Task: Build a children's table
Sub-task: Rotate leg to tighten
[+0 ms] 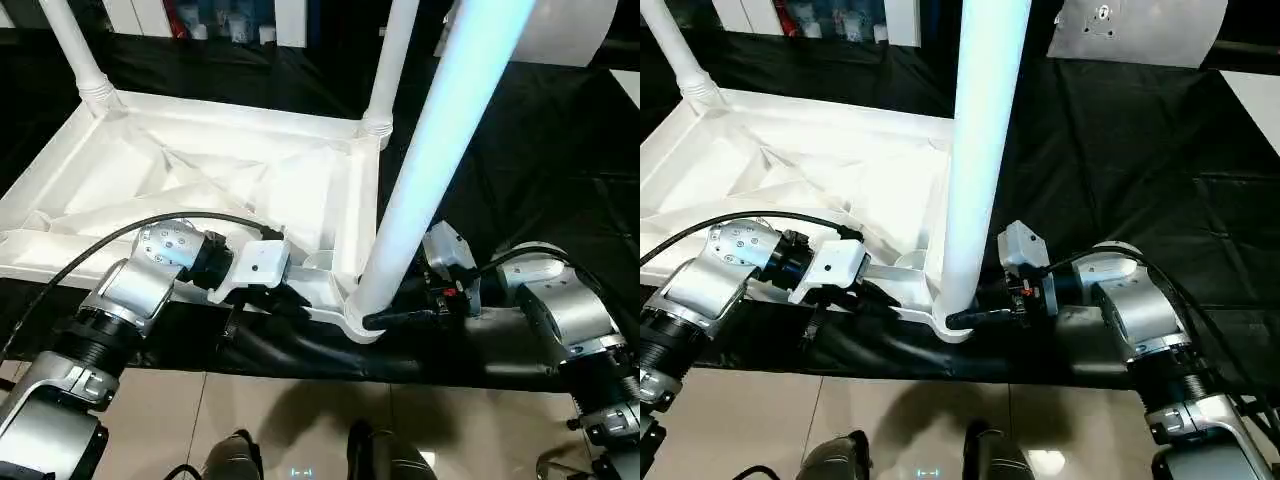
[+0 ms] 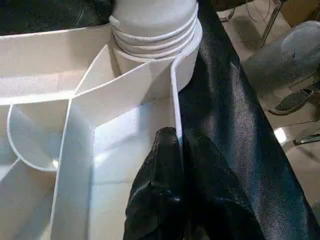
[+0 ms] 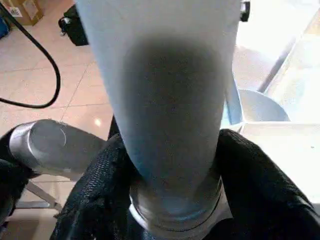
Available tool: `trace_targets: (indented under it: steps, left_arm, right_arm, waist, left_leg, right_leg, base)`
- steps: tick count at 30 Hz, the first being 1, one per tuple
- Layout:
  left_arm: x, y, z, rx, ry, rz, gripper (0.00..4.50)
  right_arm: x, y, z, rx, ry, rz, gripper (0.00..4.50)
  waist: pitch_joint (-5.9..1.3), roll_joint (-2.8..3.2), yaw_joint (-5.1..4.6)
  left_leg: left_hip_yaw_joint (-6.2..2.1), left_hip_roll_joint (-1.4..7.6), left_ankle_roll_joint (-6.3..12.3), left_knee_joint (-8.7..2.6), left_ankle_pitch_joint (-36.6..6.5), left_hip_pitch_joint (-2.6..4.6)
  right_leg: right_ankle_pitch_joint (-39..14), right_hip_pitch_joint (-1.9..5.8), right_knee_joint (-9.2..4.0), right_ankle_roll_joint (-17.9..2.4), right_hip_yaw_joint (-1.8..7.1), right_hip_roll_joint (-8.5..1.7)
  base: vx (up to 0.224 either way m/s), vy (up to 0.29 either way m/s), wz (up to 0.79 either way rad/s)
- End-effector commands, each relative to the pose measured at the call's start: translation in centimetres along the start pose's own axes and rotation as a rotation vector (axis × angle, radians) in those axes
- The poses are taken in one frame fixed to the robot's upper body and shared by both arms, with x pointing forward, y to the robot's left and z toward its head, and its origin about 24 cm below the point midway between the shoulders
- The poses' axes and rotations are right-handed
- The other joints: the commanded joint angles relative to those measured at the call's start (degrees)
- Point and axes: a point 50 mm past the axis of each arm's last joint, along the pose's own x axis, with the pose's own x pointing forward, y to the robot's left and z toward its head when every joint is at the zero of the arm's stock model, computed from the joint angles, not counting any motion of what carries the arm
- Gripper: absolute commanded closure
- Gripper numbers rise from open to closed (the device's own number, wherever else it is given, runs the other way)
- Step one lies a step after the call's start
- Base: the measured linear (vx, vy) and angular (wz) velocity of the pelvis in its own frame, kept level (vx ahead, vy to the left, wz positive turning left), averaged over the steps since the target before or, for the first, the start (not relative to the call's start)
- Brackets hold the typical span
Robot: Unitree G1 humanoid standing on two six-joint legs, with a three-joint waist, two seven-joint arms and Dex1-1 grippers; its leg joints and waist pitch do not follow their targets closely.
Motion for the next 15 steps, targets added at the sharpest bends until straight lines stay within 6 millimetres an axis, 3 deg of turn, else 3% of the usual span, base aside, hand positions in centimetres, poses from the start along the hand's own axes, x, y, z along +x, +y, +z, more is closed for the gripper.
trace_targets:
  steps: [1,5,12,15]
  left_arm:
    - [1.9,-1.4,-1.3,-0.055,0.045,-0.122,4.50]
    - [2.5,-1.1,-0.8,-0.096,-0.011,-0.059,4.50]
    - [2.5,-1.2,-0.9,-0.104,-0.010,-0.060,4.50]
    - [2.5,-1.2,-0.9,-0.105,-0.007,-0.061,4.50]
  right_arm:
    - [0.6,1.0,-0.9,0.035,0.005,0.059,2.29]
    - [1.0,1.8,-1.3,0.092,-0.046,0.036,2.35]
    - [1.3,2.2,-1.0,0.115,-0.085,0.032,2.37]
    - [1.4,2.3,-0.9,0.114,-0.083,0.036,2.37]
  waist:
    - [-4.73,-0.43,-0.24]
    - [-4.92,-0.27,0.16]
    - [-4.75,-0.33,0.12]
    - [-4.77,-0.23,0.13]
  left_leg:
    - [0.47,1.42,5.54,-2.85,-9.0,0.22]
    - [0.45,1.53,5.91,-2.82,-8.8,0.35]
    - [0.30,1.37,5.01,-2.98,-10.3,0.23]
    - [0.30,1.44,5.13,-2.96,-9.7,0.25]
  right_leg:
    - [-19.5,4.16,-3.29,-11.9,2.69,-2.90]
    - [-16.8,4.19,-3.05,-13.3,2.66,-2.82]
    - [-21.0,4.21,-3.58,-11.4,2.59,-2.91]
    - [-18.9,4.21,-3.33,-12.2,2.64,-2.84]
  base:
    - [0.000,0.000,0.00]
    - [0.000,0.000,0.00]
    - [0.000,0.000,0.00]
    - [0.000,0.000,0.00]
